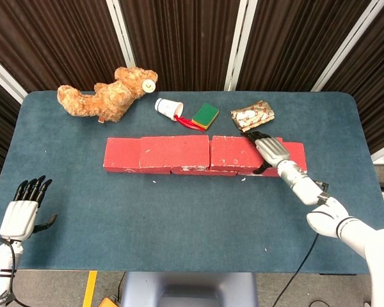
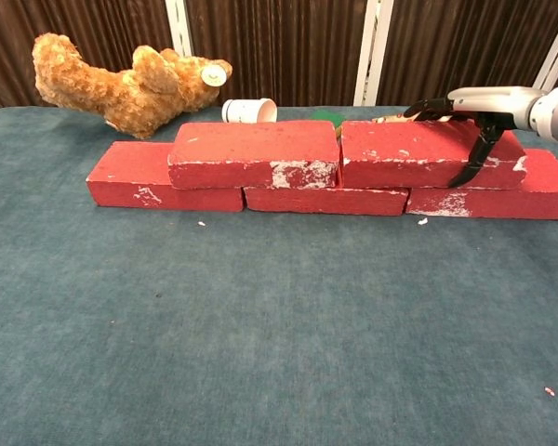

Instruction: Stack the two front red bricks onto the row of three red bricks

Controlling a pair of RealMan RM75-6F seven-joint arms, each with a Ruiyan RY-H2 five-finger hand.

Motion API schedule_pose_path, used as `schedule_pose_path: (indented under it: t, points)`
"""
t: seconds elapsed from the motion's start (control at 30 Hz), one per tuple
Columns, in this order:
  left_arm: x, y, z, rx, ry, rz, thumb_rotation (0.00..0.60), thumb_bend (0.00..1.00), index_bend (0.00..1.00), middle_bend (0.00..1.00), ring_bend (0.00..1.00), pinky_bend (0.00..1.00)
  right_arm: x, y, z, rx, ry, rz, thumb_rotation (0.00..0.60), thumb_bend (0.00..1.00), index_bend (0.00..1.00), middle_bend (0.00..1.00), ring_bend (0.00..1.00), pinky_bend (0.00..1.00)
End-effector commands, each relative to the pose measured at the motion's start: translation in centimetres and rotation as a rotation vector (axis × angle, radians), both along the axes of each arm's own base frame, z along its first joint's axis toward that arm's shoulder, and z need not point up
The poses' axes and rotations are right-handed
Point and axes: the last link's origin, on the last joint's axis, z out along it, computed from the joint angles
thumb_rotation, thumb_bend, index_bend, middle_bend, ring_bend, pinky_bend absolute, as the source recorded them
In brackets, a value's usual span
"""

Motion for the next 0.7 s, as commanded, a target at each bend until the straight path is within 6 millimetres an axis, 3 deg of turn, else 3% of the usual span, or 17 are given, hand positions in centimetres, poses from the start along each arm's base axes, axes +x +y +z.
schedule_pose_path:
  t: [0.03,0.3,0.47,0.7]
  points:
    - [-0.02,0.01,0.01,0.000,-0.001,0.001,0.600,0.27,0.00,0.00,0.00,0.05,0.01,0.01,0.00,0.004,0.003,-0.003,0.600,0.08,0.00,0.16,0.10,0.35]
    - [-0.01,0.02,0.08,0.001,-0.004,-0.003,0.600,0.27,0.00,0.00,0.00,0.05,0.00,0.11,0.00,0.013,0.009,-0.014,0.600,0.04,0.00,0.01,0.00,0.22]
    - [-0.06,0.07,0.06,0.001,-0.006,-0.002,0.600,0.26,0.00,0.00,0.00,0.05,-0.07,0.10,0.03,0.018,0.033,-0.017,0.600,0.02,0.00,0.00,0.00,0.14]
    - [0.02,0.06,0.10,0.002,-0.010,-0.008,0.600,0.27,0.00,0.00,0.00,0.05,-0.08,0.14,-0.06,0.020,0.046,-0.021,0.600,0.00,0.00,0.00,0.00,0.11]
